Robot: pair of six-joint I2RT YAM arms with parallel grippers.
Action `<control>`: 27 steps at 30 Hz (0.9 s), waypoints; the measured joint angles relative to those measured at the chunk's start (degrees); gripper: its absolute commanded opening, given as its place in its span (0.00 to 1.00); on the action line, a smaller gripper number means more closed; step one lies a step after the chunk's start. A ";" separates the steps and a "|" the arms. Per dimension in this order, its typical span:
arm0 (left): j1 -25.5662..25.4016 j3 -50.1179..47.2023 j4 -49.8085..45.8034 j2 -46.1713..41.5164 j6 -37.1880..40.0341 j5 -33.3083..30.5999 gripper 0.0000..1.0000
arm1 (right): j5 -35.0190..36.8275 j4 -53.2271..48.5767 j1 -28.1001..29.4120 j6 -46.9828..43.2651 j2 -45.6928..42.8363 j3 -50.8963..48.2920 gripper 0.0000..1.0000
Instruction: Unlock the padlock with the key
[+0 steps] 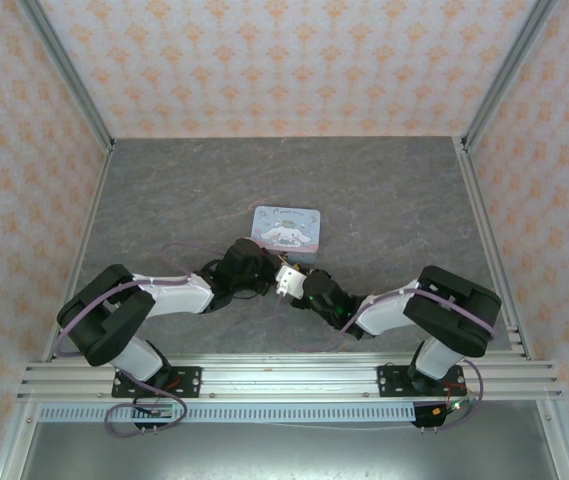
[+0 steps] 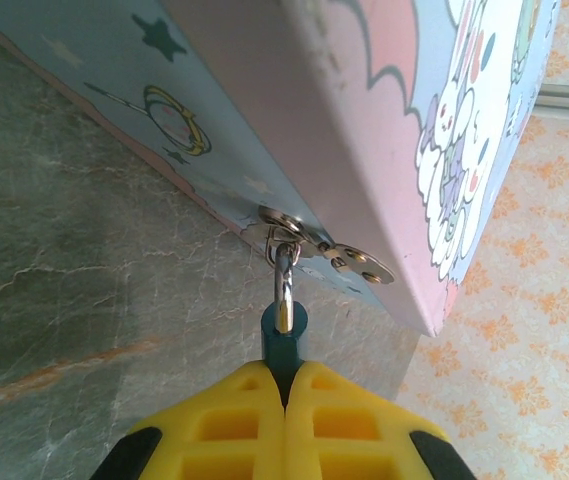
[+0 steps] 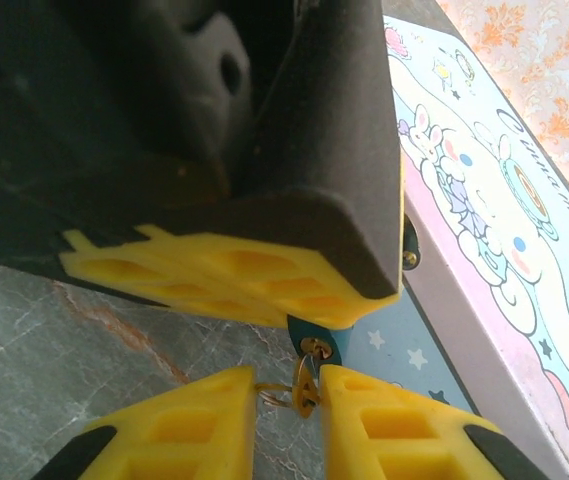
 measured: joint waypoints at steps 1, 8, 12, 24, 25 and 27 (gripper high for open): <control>0.00 0.00 -0.04 0.00 0.00 0.00 0.03 | 0.02 0.04 0.00 0.24 0.09 0.09 0.21; 0.00 0.13 -0.15 -0.04 -0.04 -0.02 0.03 | -0.04 0.61 -0.83 2.25 0.20 0.39 0.08; 0.04 0.46 -0.37 -0.04 -0.04 -0.22 0.03 | -0.09 0.79 -1.25 3.91 0.20 0.39 0.01; 0.07 0.76 -0.33 -0.04 -0.28 -0.48 0.07 | -2.27 0.74 -2.27 17.92 -0.26 0.39 0.00; 0.07 0.76 -0.35 -0.04 -0.31 -0.48 0.11 | -2.40 0.74 -2.32 19.32 -0.26 0.39 0.00; 0.07 0.76 -0.35 -0.04 -0.20 -0.52 0.19 | -2.69 0.81 -2.32 22.93 -0.26 0.39 0.00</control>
